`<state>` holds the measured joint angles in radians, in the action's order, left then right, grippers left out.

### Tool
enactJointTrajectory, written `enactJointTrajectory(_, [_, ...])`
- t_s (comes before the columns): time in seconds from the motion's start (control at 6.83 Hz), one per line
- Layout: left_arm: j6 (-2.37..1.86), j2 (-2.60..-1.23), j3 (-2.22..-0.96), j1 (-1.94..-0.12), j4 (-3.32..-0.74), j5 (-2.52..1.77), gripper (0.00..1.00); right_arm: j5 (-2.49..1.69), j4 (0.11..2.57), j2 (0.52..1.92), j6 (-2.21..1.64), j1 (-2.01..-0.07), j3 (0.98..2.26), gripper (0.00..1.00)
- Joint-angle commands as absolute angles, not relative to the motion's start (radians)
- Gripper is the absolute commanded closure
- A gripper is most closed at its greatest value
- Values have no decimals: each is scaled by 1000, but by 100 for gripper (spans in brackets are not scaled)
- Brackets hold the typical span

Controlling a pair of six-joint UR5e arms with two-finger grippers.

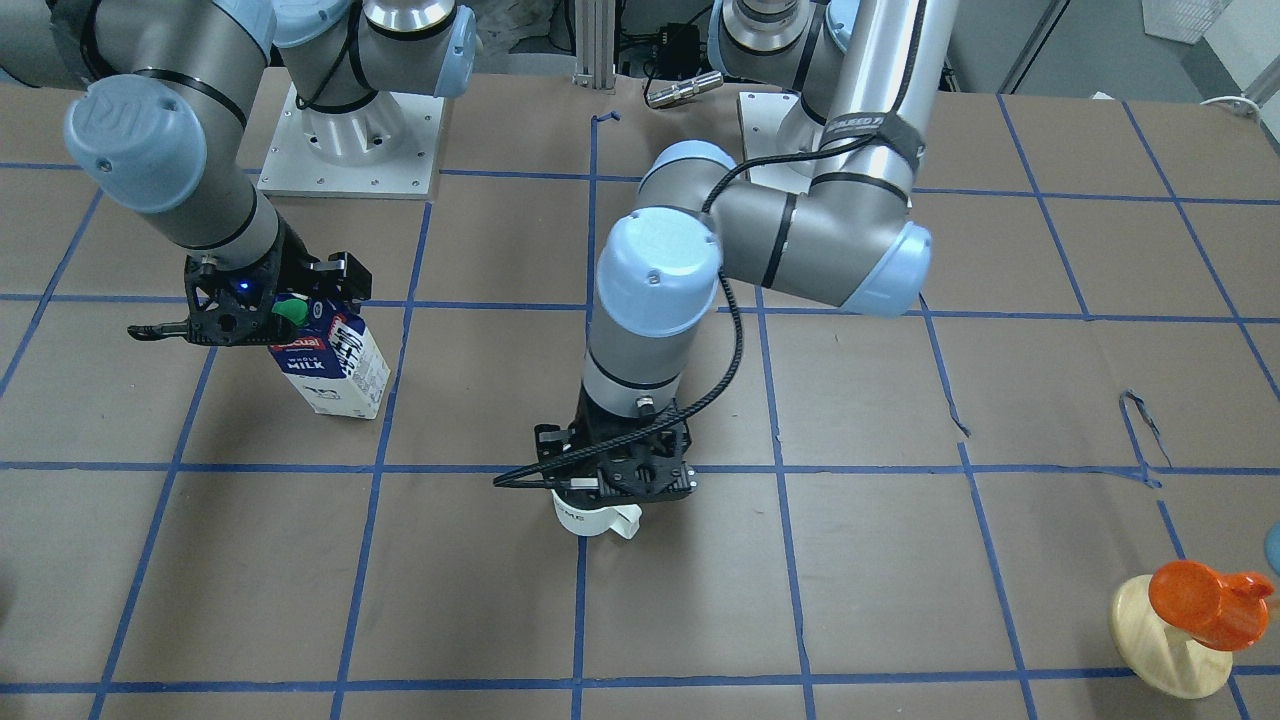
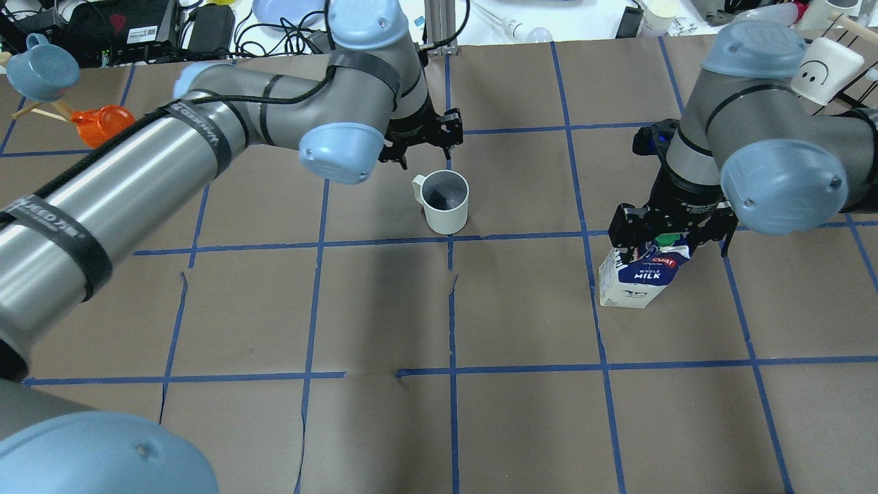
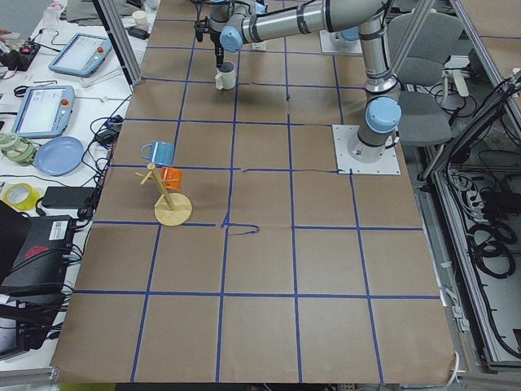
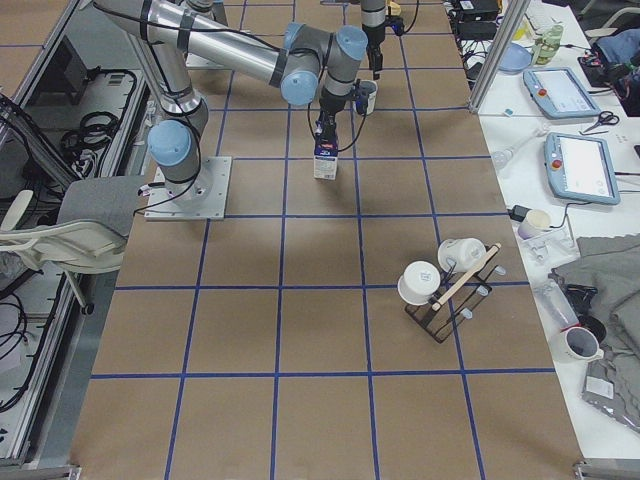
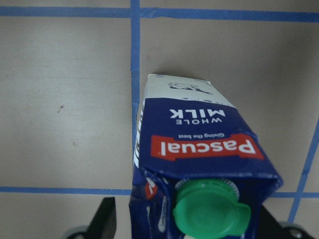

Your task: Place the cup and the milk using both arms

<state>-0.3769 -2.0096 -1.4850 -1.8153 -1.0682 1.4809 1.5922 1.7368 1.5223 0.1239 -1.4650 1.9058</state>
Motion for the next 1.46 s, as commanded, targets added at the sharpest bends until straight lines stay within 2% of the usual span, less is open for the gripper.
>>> enactJointTrajectory(0.0, [-119, -1878, -1447, -1630, -1318, 1474, 0, 1592, 1752, 1522, 104, -1465, 1907, 63])
enactJointTrajectory(0.15, [-12, -1812, -1427, -1582, -1426, 1479, 0, 1592, 1752, 1522, 101, -1465, 1904, 80])
enactJointTrajectory(0.29, [-2, -1745, -1401, -1571, -1484, 1517, 0, 1592, 1762, 1523, 101, -1463, 1902, 85])
enactJointTrajectory(0.59, [-2, -1605, -1368, -1575, -1726, 1614, 0, 1592, 1763, 1523, 101, -1463, 1882, 89])
enactJointTrajectory(1.02, [28, -1612, -1440, -1571, -1581, 1605, 0, 1571, 1758, 1505, 100, -1465, 1815, 89])
enactJointTrajectory(1.32, [44, -1603, -1453, -1565, -1529, 1580, 0, 1511, 1747, 1390, 13, -1492, 1662, 89])
